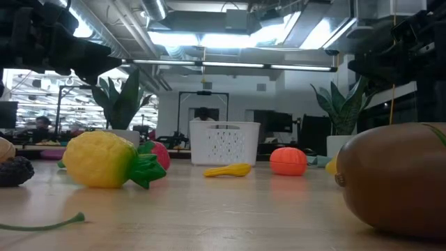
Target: Pick and placing Produce into tupperware
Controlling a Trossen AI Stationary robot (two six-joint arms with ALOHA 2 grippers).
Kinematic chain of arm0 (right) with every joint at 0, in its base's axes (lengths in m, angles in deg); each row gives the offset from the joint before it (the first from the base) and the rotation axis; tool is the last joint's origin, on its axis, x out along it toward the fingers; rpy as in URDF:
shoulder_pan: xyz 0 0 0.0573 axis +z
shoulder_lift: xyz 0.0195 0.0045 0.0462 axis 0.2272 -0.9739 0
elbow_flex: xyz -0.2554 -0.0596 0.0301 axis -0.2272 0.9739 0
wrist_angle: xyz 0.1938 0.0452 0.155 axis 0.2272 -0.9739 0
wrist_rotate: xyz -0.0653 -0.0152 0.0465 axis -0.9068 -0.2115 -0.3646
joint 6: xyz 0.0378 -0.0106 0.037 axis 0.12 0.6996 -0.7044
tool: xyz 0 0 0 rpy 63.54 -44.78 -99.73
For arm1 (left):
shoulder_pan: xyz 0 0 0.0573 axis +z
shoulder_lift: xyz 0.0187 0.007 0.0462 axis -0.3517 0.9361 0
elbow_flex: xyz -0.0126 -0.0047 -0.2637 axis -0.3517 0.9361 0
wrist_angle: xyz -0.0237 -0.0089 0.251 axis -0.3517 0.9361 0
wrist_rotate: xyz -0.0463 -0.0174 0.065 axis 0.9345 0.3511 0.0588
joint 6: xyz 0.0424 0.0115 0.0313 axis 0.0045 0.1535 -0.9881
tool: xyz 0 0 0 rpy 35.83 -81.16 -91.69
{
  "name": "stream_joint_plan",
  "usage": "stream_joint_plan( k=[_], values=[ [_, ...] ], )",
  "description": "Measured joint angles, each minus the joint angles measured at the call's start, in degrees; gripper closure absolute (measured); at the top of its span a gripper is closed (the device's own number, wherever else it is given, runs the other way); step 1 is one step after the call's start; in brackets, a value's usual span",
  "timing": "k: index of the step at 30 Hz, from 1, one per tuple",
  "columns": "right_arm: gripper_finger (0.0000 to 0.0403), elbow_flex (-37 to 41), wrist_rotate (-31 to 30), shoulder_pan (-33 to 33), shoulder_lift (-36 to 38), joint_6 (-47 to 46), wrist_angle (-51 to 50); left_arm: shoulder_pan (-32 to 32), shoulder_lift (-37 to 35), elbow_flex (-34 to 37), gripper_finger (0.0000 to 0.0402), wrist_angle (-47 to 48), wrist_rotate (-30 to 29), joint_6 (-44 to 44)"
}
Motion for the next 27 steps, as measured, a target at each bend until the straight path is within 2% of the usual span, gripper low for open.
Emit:
stream_joint_plan(
  k=[27],
  values=[
    [0.0382,0.0,0.0,0.0,0.0,-0.1,-0.3,0.0,0.0,0.0,0.0198,-1.2,-0.5,-2.1]
  ],
)
